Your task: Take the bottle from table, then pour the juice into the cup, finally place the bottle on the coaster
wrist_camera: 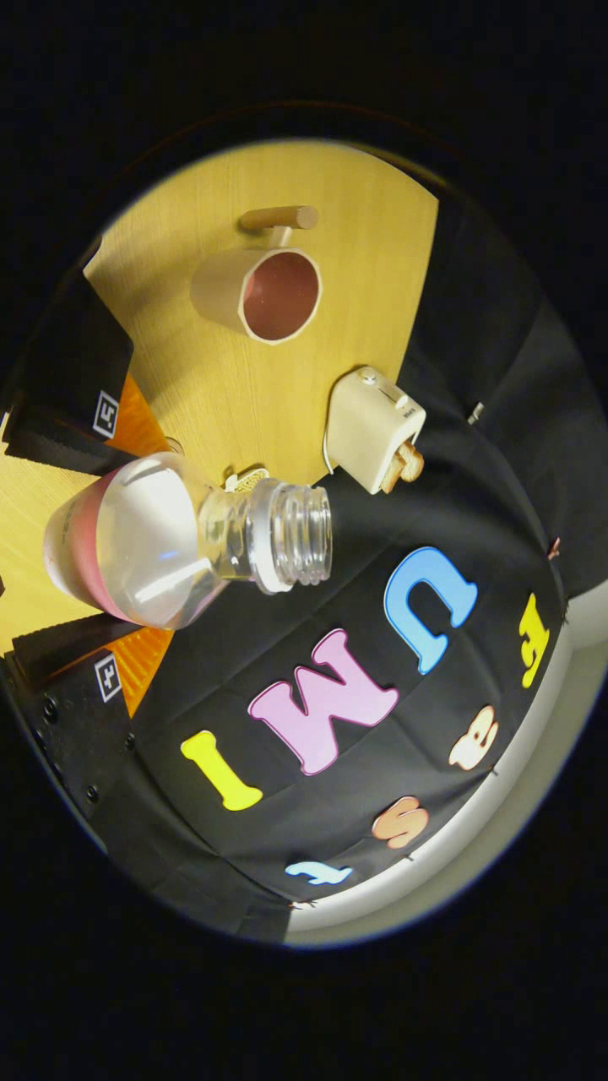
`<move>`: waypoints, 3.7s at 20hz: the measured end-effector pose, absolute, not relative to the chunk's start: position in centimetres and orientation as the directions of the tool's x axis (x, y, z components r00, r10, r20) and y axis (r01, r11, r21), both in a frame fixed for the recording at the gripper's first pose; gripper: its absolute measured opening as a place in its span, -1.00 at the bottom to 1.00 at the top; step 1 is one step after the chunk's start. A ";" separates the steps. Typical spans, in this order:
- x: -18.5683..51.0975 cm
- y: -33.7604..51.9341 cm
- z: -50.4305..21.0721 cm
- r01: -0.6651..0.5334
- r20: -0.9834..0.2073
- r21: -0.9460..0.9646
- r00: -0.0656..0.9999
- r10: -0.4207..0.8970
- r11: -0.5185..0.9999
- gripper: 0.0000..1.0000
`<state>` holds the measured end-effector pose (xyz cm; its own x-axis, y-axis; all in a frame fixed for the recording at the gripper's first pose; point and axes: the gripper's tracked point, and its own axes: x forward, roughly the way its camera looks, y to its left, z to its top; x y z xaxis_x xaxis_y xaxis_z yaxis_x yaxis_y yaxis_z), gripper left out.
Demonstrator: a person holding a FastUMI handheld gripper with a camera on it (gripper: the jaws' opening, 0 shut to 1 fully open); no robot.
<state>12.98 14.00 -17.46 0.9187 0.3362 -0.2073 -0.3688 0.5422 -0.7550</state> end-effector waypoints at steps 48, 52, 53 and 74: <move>15.4 22.7 -23.4 -0.183 -0.335 -0.923 0.817 0.469 -0.339 0.53; 15.9 22.8 -23.1 -0.160 -0.328 -0.918 0.819 0.471 -0.363 0.52; 15.8 22.8 -23.2 -0.154 -0.329 -0.915 0.817 0.473 -0.372 0.52; 16.9 23.4 -22.4 -0.073 -0.346 -0.867 0.799 0.491 -0.493 0.52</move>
